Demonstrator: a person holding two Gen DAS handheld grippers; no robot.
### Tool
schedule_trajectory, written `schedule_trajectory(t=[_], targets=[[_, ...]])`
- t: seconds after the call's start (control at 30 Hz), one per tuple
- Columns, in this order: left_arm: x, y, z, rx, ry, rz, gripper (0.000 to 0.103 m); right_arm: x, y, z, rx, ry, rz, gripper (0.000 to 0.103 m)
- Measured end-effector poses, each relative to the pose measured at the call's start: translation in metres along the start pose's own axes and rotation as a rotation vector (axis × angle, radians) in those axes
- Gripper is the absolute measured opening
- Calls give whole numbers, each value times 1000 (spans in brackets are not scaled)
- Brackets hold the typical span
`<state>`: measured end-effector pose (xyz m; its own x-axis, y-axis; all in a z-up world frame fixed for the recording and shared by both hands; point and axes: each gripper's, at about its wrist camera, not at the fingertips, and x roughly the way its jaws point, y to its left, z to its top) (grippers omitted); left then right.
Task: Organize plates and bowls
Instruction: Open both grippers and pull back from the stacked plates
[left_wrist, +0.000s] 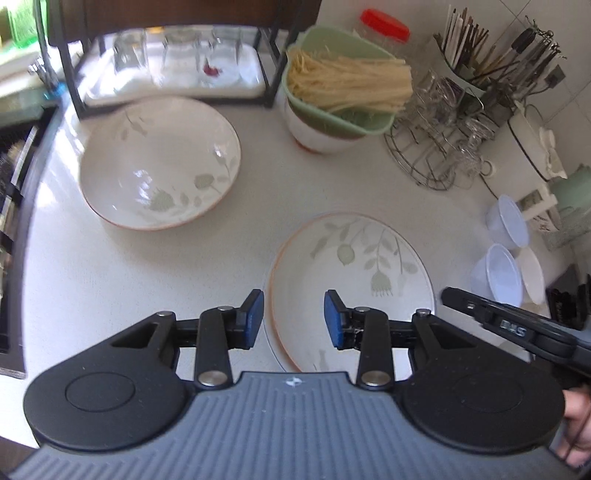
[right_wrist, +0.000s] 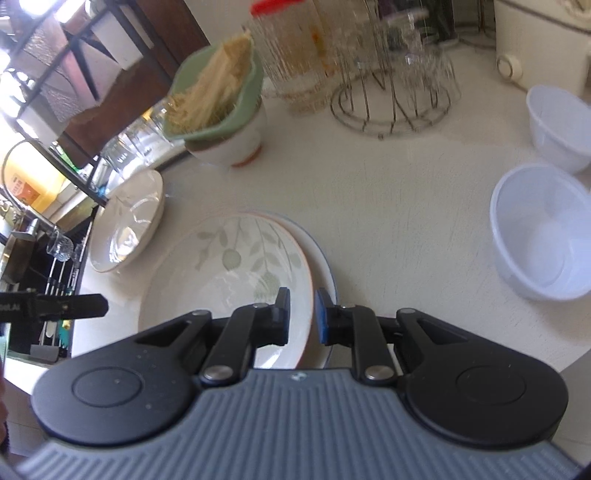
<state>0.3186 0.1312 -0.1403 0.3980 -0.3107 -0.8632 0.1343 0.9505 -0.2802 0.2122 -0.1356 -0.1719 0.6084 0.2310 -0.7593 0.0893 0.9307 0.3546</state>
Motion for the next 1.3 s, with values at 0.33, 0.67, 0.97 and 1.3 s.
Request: schedule_trajectory(t=[0.33, 0.67, 0.97, 1.3], targets=[[-38, -40, 6, 34, -109, 14, 52, -56, 13, 16, -70, -124, 22, 18], [-66, -77, -15, 74, -198, 50, 59, -102, 14, 15, -147, -233, 33, 19], [-75, -99, -38, 87, -244, 58, 59, -123, 7, 1, -203, -263, 40, 19], [-94, -110, -62, 94, -267, 60, 70, -151, -2, -18, -222, -299, 35, 18]])
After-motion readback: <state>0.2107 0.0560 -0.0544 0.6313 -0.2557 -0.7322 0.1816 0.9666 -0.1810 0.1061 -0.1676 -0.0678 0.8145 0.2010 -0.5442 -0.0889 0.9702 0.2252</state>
